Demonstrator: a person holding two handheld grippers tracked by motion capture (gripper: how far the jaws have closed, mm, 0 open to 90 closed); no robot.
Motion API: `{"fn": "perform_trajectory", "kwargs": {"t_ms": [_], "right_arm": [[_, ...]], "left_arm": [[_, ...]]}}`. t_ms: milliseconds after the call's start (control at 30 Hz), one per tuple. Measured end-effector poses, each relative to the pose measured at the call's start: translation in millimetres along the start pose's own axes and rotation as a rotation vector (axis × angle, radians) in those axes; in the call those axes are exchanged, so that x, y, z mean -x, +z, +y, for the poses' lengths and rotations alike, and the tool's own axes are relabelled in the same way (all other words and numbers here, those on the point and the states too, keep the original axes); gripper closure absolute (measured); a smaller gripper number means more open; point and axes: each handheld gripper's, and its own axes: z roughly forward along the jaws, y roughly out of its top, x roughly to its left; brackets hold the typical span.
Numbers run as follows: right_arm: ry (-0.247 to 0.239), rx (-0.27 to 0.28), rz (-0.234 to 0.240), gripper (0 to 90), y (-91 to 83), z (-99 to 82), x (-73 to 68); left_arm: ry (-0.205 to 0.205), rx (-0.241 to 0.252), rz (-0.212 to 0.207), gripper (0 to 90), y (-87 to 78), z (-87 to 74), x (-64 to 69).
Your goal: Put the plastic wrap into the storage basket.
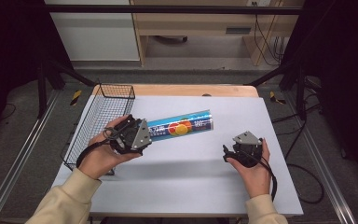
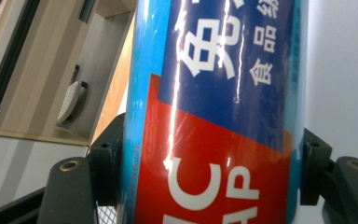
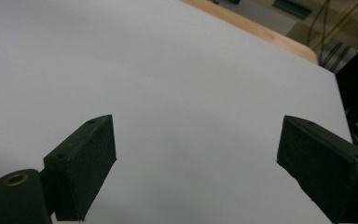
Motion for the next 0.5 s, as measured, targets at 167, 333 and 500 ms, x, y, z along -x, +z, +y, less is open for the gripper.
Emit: {"fn": "perform_trajectory", "kwargs": {"t_ms": [167,333,500], "right_arm": [[0.069,0.035,-0.031,7.6,-0.1,-0.6,2.4],[0.137,-0.010,-0.054,6.3,2.7,-4.0,0.5],[0.128,-0.013,-0.049,6.1,1.9,-5.3,-0.5]], "left_arm": [[-0.025,-0.007,0.012,30.6,-5.9,-2.3,-4.6],[-0.063,-0.026,0.034,30.6,-11.8,-6.8,-9.8],[-0.074,-0.043,0.045,30.6,-14.5,-8.4,-11.4]]}}
